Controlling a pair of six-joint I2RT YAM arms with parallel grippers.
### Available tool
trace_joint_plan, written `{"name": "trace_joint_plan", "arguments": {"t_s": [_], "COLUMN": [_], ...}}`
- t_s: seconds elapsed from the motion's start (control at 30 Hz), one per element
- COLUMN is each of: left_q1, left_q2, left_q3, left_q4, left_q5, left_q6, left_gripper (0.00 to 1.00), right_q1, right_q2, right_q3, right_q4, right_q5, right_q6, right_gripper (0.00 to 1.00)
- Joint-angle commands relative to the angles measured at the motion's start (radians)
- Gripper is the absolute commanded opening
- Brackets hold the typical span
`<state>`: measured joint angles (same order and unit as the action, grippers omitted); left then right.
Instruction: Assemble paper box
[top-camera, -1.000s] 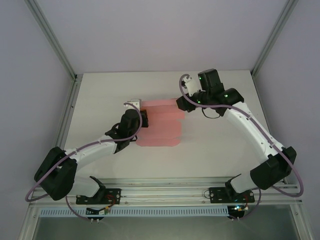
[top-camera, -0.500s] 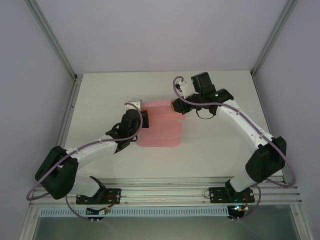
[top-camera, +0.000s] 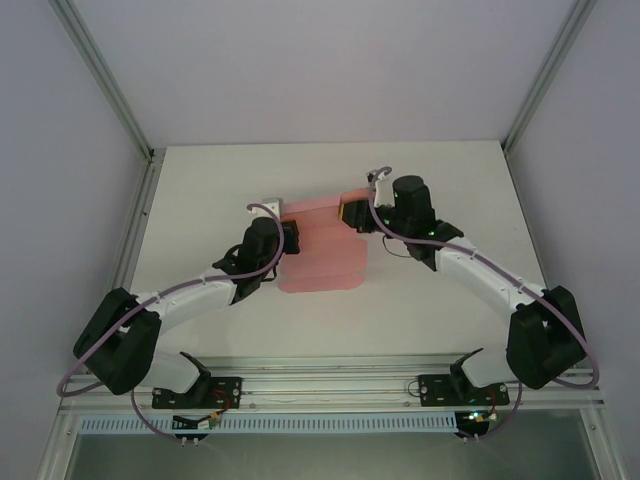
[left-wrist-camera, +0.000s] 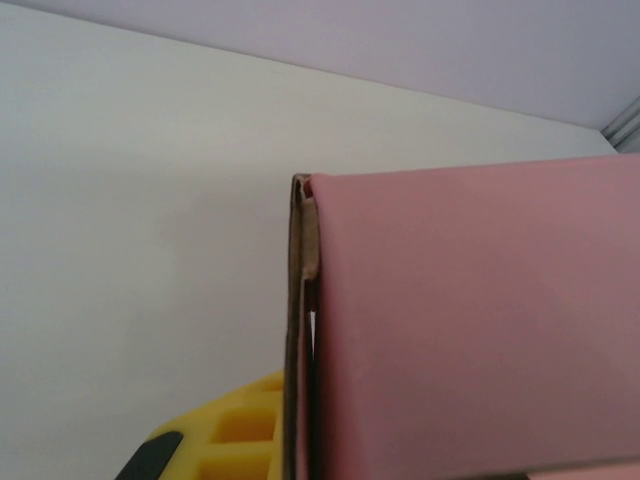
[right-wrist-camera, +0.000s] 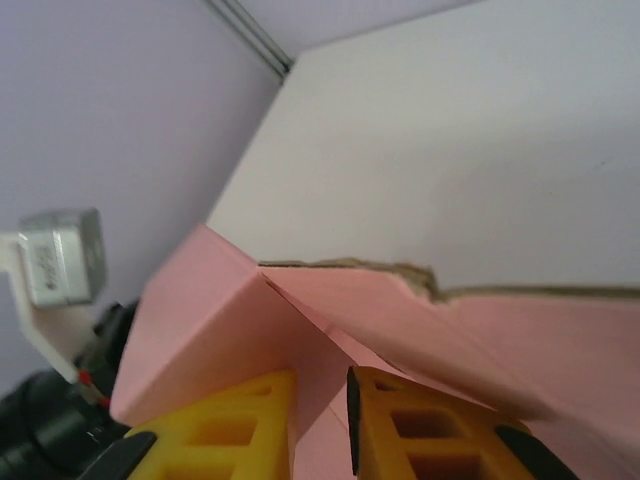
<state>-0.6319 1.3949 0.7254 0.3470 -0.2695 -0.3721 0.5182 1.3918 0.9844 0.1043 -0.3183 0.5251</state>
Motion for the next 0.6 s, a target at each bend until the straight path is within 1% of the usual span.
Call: {"name": "trace_joint_plan", "arguments": {"t_s": [0.0, 0.1, 0.2, 0.3, 0.4, 0.47, 0.57], "left_q1": [0.002, 0.003, 0.001, 0.003, 0.006, 0.005, 0.009], "left_q2": [0.016, 0.02, 0.008, -0.018, -0.052, -0.08, -0.118], "left_q3": [0.035, 0.034, 0.035, 0.037, 0.023, 0.005, -0.014], "left_q4": [0.036, 0.042, 0.023, -0.012, -0.011, 0.005, 0.016], "left_q5": [0.031, 0.026, -0.025, -0.076, -0.073, -0.055, -0.043], "left_q6": [-0.032, -0.045, -0.054, -0.051, -0.04, -0.037, -0.039], "left_gripper": [0.0, 0.0, 0.0, 0.0, 0.0, 0.0, 0.0], "right_q1": [0.008, 0.01, 0.01, 0.009, 0.006, 0.006, 0.004], "right_q2": [-0.034, -0.043, -0.074, -0.156, -0.26, -0.33, -0.436], "right_q3": [-0.014, -0.019, -0.027, -0.038, -0.046, -0.054, -0.087], "right_q4": [0.209, 0.187, 0.114, 0.005, -0.128, -0.21, -0.322], "right_q5": [-0.01, -0.01, 0.02, 0.084, 0.169, 0.221, 0.316], "right_q6": [0.128, 0.117, 0.082, 0.038, 0.001, -0.016, -0.039], "right_gripper": [0.22, 0.22, 0.24, 0.29, 0.35, 0.44, 0.69]}}
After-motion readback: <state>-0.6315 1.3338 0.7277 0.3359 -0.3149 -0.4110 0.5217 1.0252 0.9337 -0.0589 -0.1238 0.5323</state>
